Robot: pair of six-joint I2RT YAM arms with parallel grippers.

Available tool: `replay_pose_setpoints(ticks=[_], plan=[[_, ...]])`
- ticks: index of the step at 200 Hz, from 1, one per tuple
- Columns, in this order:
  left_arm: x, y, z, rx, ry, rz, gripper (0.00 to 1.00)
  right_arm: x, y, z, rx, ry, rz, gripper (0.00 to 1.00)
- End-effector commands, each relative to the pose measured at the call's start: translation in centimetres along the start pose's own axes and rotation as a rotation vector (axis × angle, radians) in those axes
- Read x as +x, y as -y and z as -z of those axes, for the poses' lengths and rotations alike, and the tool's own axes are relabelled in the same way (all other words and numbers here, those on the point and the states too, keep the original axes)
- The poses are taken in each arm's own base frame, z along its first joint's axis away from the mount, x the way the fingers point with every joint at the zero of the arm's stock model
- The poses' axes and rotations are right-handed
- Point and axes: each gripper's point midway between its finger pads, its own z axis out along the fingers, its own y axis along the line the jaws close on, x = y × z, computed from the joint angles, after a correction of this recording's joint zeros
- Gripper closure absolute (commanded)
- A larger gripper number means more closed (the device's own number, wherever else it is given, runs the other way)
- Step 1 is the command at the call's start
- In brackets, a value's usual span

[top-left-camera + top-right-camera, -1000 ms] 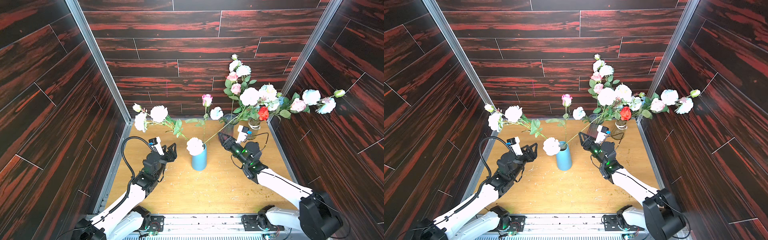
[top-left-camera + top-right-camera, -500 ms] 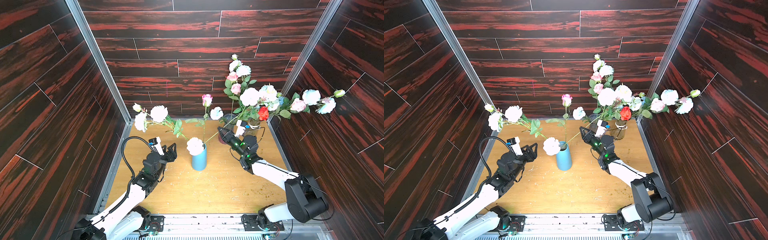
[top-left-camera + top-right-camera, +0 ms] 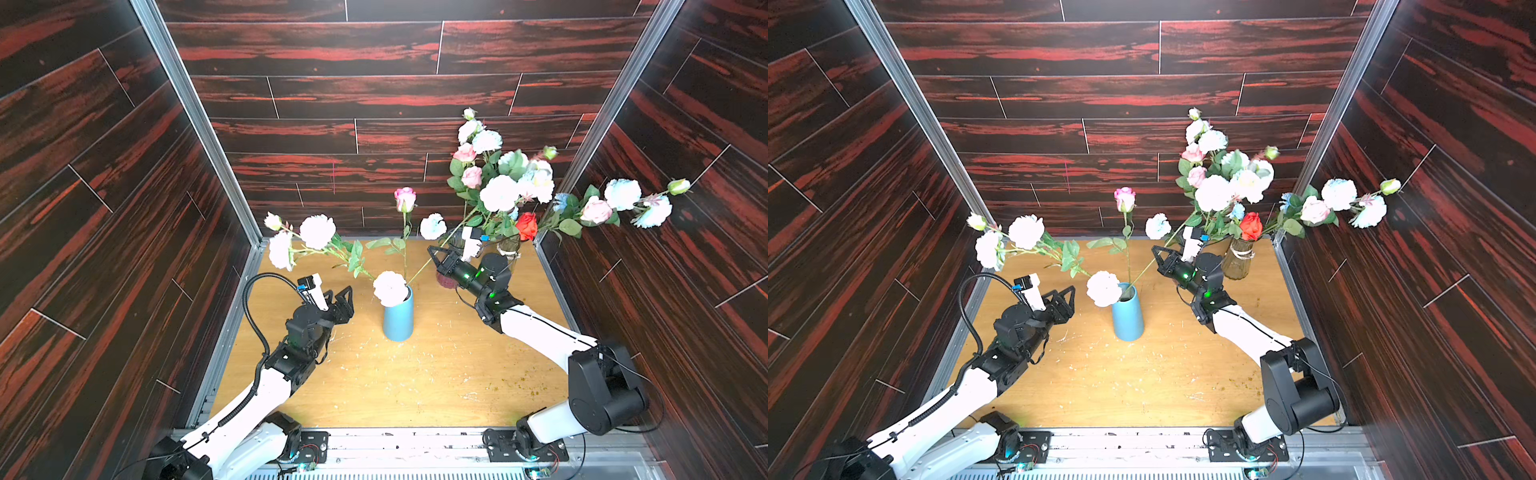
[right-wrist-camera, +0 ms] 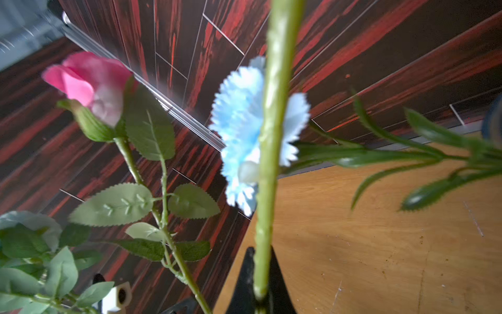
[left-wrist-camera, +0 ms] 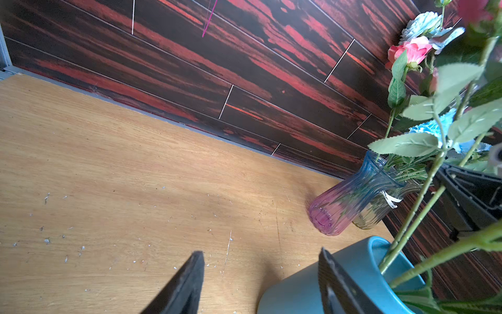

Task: Pick out blue flowers from the vase
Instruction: Pick up the flower from the vase.

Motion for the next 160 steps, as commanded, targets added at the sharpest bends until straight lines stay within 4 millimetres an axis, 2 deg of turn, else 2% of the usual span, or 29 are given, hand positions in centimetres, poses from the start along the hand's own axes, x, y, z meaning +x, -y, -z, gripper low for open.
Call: replay_pose_setpoints(ticks=[1, 51, 107, 160], plan=[[0.0, 0.0, -0.1, -0.006, -0.003, -0.021, 0.32, -0.1, -1.5, -0.1, 0.044, -0.048, 0.122, 1.0], [0.0, 0.1, -0.1, -0.005, -0.003, -0.021, 0.32, -0.1, -4.9, -1.4, 0.079, -0.128, 0.285, 1.0], [0.0, 0.0, -0.1, -0.006, -0.003, -0.022, 0.32, -0.7, -9.4, -1.4, 0.072, -0.141, 0.428, 1.0], [-0.1, 0.0, 0.1, -0.008, 0.005, -0.02, 0.32, -3.4, -14.3, -0.2, 0.031, -0.101, 0.52, 1.0]])
